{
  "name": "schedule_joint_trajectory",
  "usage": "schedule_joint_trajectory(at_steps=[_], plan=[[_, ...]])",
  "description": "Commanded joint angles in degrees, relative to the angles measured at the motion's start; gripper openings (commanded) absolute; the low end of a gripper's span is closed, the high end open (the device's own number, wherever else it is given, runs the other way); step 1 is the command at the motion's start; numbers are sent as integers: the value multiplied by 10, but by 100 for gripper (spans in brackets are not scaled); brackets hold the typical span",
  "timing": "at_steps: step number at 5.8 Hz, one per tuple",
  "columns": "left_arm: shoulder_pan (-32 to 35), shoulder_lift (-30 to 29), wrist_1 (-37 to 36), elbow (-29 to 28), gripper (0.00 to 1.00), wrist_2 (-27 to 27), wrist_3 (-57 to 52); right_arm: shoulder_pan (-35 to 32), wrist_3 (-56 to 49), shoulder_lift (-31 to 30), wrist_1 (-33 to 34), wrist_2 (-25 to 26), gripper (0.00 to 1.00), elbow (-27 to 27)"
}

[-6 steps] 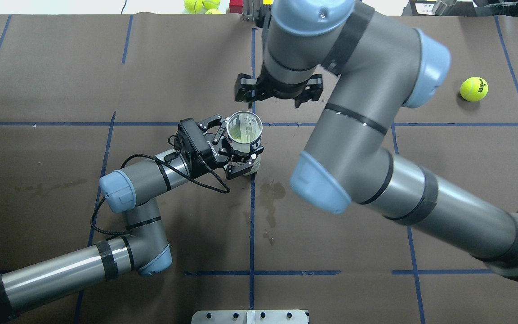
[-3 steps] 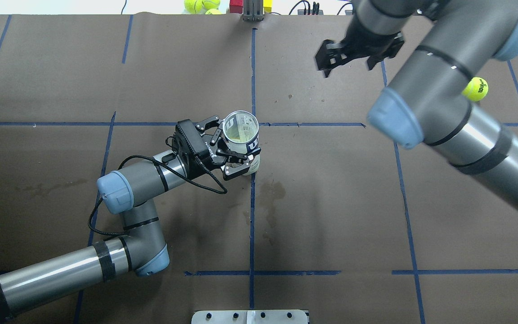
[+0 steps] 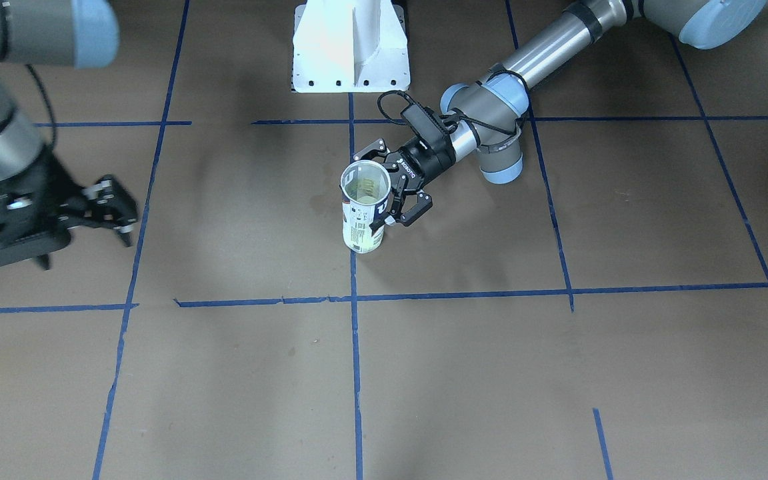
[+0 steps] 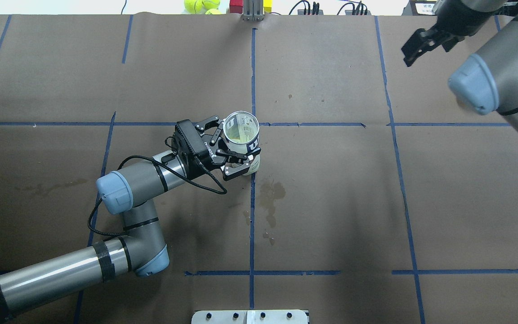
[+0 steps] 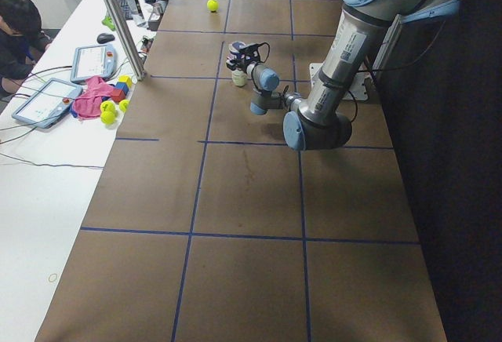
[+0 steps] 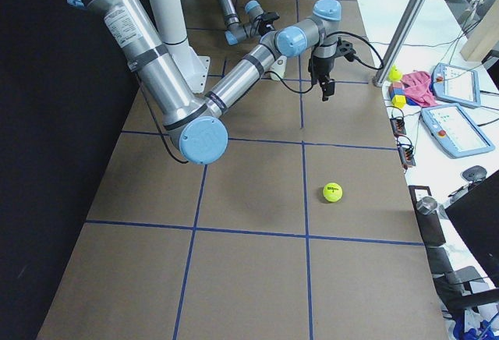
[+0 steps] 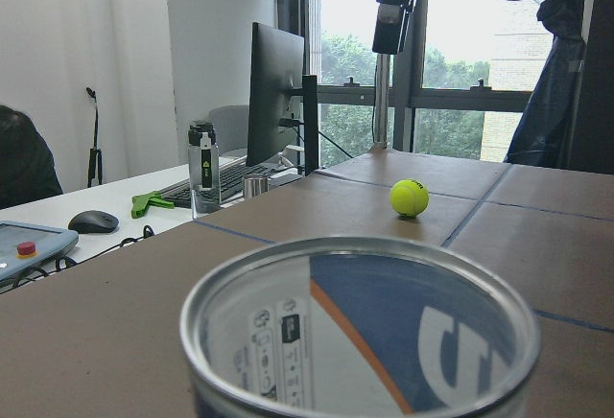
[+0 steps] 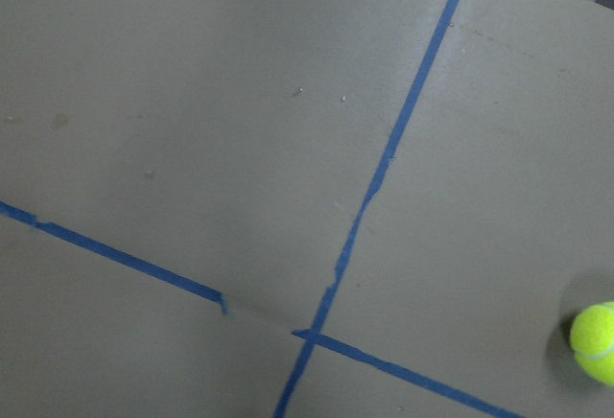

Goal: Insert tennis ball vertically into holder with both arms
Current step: 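Raise the right gripper and move it to the other yellow ball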

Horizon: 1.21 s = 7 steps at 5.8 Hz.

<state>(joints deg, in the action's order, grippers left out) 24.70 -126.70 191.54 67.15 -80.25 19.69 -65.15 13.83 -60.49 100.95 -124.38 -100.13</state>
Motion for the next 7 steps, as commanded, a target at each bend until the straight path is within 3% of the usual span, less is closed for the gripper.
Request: schedule_joint_trajectory(at_steps=[1, 3, 5, 7], plan=[[0, 1, 2, 1, 93, 0, 0, -46, -77, -44, -170, -31, 99, 126], [-1, 3, 2, 1, 93, 0, 0, -58, -133, -59, -333, -30, 99, 270], [-4, 3, 2, 1, 93, 0, 0, -57, -145, -107, -396, -23, 100, 298], [-4, 3, 2, 1, 93, 0, 0, -44, -145, -101, -421, -12, 100, 339]])
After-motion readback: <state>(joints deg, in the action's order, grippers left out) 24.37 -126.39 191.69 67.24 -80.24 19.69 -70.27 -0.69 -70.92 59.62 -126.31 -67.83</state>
